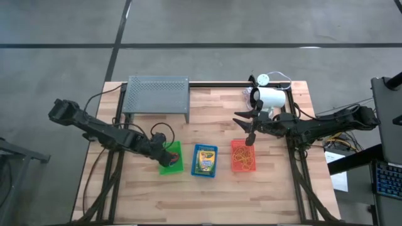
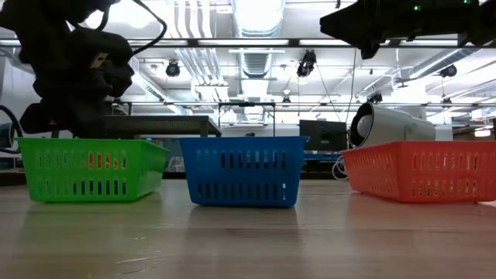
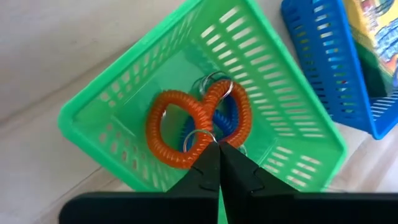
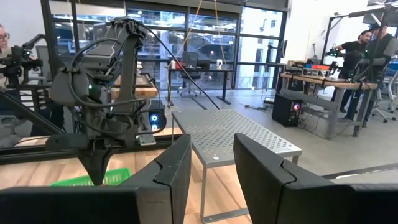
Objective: Pick & Place Office Desk Supplies
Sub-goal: Put the orange spring keychain into the green bin, then put the orange bin filled with rubber bands on the shelf
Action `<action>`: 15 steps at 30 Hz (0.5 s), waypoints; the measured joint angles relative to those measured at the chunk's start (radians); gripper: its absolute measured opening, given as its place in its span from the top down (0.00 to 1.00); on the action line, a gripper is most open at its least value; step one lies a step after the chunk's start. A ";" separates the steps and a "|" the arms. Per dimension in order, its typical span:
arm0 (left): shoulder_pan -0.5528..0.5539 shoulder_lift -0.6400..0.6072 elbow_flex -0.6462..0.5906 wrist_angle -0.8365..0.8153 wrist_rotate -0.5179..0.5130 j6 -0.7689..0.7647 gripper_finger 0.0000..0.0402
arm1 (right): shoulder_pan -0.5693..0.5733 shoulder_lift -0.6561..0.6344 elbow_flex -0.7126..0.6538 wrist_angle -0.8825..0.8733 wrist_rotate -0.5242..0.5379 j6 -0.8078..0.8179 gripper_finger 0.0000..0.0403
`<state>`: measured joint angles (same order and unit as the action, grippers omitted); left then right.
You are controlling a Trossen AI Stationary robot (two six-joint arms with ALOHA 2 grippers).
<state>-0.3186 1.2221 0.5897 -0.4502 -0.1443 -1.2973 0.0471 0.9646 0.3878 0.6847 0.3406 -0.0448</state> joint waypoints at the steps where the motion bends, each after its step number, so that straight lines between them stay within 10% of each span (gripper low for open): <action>1: 0.001 0.000 0.000 -0.004 0.006 -0.004 0.98 | 0.000 0.000 0.000 0.000 0.000 0.000 0.71; 15: 0.001 0.000 0.000 0.012 0.019 0.006 0.69 | 0.000 0.000 0.000 0.000 0.000 0.000 0.71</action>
<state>-0.3180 1.2217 0.5897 -0.4381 -0.1257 -1.2911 0.0475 0.9646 0.3878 0.6849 0.3405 -0.0448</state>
